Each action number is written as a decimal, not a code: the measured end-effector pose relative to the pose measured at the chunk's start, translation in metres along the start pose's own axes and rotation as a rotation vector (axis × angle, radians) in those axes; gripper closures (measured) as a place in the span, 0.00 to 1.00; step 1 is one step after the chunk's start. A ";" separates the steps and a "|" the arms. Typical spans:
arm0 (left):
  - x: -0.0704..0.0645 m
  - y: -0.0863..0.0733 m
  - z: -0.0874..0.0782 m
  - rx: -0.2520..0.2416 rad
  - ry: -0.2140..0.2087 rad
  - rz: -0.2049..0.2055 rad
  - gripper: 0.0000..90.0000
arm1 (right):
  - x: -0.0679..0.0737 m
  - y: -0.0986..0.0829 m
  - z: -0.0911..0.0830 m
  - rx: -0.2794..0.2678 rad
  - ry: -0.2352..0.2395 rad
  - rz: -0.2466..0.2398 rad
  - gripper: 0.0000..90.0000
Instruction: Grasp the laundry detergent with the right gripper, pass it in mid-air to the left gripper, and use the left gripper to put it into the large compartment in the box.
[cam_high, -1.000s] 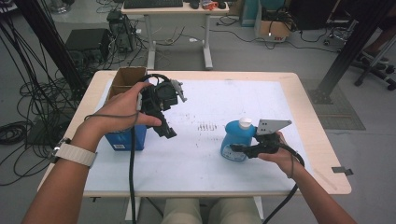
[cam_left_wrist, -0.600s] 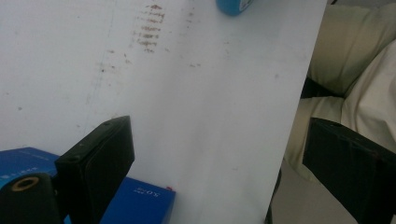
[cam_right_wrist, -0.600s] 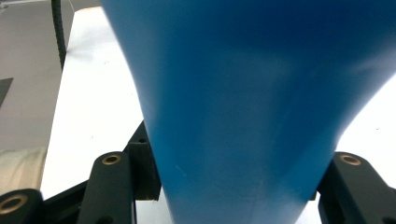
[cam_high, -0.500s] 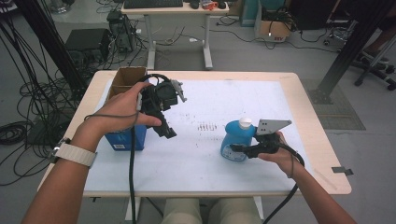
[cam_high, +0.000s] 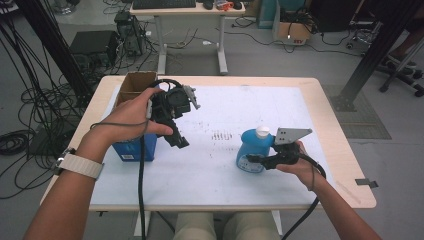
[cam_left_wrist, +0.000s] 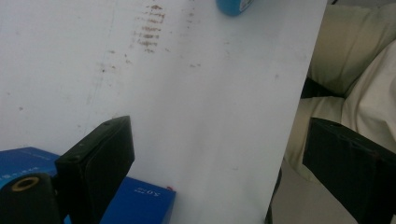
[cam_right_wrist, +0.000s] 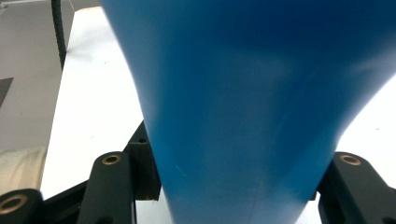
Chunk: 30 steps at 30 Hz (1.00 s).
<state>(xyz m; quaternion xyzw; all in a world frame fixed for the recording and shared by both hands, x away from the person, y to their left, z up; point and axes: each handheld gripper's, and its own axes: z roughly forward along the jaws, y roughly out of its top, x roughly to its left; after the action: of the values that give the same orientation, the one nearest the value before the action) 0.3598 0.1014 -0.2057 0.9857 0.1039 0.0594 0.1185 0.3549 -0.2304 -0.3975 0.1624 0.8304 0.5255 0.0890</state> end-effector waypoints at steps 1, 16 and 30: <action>0.000 0.000 0.000 -0.004 0.001 0.000 0.10 | 0.000 0.000 0.000 -0.001 0.000 -0.002 0.47; 0.000 0.000 -0.001 -0.009 0.004 -0.001 0.10 | 0.000 0.000 0.000 0.001 0.001 -0.002 0.48; -0.001 0.007 -0.009 -0.021 0.038 0.006 0.10 | 0.001 0.002 0.000 0.010 0.000 -0.009 0.48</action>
<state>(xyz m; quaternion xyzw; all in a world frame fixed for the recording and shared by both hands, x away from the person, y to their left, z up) 0.3594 0.0963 -0.1958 0.9834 0.1027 0.0795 0.1267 0.3548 -0.2292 -0.3953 0.1591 0.8339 0.5208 0.0904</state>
